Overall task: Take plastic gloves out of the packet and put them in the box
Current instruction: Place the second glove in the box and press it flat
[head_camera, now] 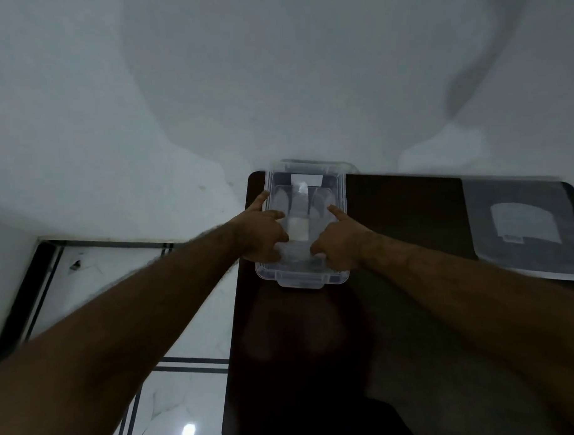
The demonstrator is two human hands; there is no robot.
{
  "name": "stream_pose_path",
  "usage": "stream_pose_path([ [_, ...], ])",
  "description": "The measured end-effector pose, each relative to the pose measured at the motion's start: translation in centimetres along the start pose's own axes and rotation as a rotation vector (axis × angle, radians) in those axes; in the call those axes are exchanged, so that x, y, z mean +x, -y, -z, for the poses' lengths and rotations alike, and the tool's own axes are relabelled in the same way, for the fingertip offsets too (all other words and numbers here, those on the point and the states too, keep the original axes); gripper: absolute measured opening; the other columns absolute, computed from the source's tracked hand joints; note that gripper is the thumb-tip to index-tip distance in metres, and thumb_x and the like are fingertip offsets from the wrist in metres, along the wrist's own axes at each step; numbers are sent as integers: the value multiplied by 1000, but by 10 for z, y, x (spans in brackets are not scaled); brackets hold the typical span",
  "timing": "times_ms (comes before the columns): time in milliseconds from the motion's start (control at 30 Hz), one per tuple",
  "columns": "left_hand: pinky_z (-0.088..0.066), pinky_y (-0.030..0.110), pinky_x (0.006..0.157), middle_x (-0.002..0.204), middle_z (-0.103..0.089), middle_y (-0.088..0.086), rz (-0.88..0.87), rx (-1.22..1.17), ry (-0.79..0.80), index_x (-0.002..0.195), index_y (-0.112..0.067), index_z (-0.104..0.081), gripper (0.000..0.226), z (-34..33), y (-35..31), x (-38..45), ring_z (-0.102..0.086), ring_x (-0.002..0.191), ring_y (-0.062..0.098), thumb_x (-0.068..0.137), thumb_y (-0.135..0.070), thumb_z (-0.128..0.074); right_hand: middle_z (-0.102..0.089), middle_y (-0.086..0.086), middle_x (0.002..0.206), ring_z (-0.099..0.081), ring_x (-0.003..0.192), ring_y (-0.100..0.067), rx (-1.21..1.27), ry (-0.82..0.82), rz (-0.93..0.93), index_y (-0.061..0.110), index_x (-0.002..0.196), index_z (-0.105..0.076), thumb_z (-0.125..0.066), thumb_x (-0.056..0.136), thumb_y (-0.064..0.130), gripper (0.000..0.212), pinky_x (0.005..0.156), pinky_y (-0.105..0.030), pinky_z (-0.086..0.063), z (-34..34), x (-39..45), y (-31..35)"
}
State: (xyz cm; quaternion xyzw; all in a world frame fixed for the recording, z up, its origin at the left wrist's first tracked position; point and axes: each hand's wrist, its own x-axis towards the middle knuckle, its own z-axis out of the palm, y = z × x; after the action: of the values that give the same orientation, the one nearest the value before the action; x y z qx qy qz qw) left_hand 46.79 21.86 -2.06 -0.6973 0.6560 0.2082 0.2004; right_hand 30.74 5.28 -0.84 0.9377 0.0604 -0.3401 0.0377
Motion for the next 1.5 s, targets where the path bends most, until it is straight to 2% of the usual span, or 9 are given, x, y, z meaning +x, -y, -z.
stream_pose_path([
  [267,14,75,120,157,-54,-8,-40,113,56,150,-40,-57,63,2,-2,-1,-15,163,28,104,-69,-26,-62,-1,145,-45,147,-26,40,128,-19,31,144,-59,-46,106,51,44,126,-67,7,7,12,3],
  [367,14,76,119,157,-55,-7,-69,153,63,149,-41,-58,62,0,-5,0,-16,163,29,105,-68,-23,-67,-3,132,-55,137,-26,15,38,-21,28,134,-64,-50,105,46,37,128,-66,-4,8,19,1],
  [433,17,76,118,156,-56,-6,-88,185,59,146,-42,-60,61,-2,-6,2,-19,162,30,105,-68,-23,-65,-5,135,-55,136,-29,-31,-20,-32,27,139,-60,-55,103,47,41,128,-65,-10,6,26,0],
  [567,15,77,118,159,-53,-5,-81,197,58,151,-42,-54,61,-3,-6,3,-19,162,31,106,-67,-21,-57,-10,145,-53,137,-34,-14,-41,-89,28,149,-50,-62,99,48,56,128,-65,-14,6,40,3],
  [733,16,76,118,147,-64,-12,-77,81,48,143,-42,-62,61,-6,-1,4,-25,161,28,106,-63,-18,-60,-11,139,-57,131,-33,41,-93,-149,25,145,-53,-62,98,49,53,127,-63,-17,5,47,5],
  [900,5,70,126,153,-60,-3,80,-54,-164,144,-29,-63,43,28,12,14,-33,157,21,105,-39,-47,-57,-10,144,-54,135,-34,72,-98,-154,27,150,-48,-57,101,47,54,127,-64,-9,-2,41,10],
  [967,4,69,127,156,-57,0,159,-45,-161,145,-28,-62,43,37,17,26,-33,157,22,104,-33,-52,-58,-9,143,-53,136,-34,63,-98,-166,27,151,-49,-58,100,48,56,128,-65,-7,-5,38,13],
  [1167,-22,65,121,140,-64,-2,82,285,-84,140,-33,-66,40,29,11,61,-49,139,26,103,-43,-57,-64,-7,136,-57,132,-32,56,-139,-176,25,142,-57,-56,101,45,46,127,-69,-4,-14,32,16],
  [1500,-30,57,118,133,-65,4,209,344,-175,131,-19,-67,36,36,13,70,-53,131,29,104,-38,-53,-63,-6,139,-55,133,-33,81,-145,-161,29,146,-55,-58,98,54,55,127,-68,-3,-14,36,10],
])
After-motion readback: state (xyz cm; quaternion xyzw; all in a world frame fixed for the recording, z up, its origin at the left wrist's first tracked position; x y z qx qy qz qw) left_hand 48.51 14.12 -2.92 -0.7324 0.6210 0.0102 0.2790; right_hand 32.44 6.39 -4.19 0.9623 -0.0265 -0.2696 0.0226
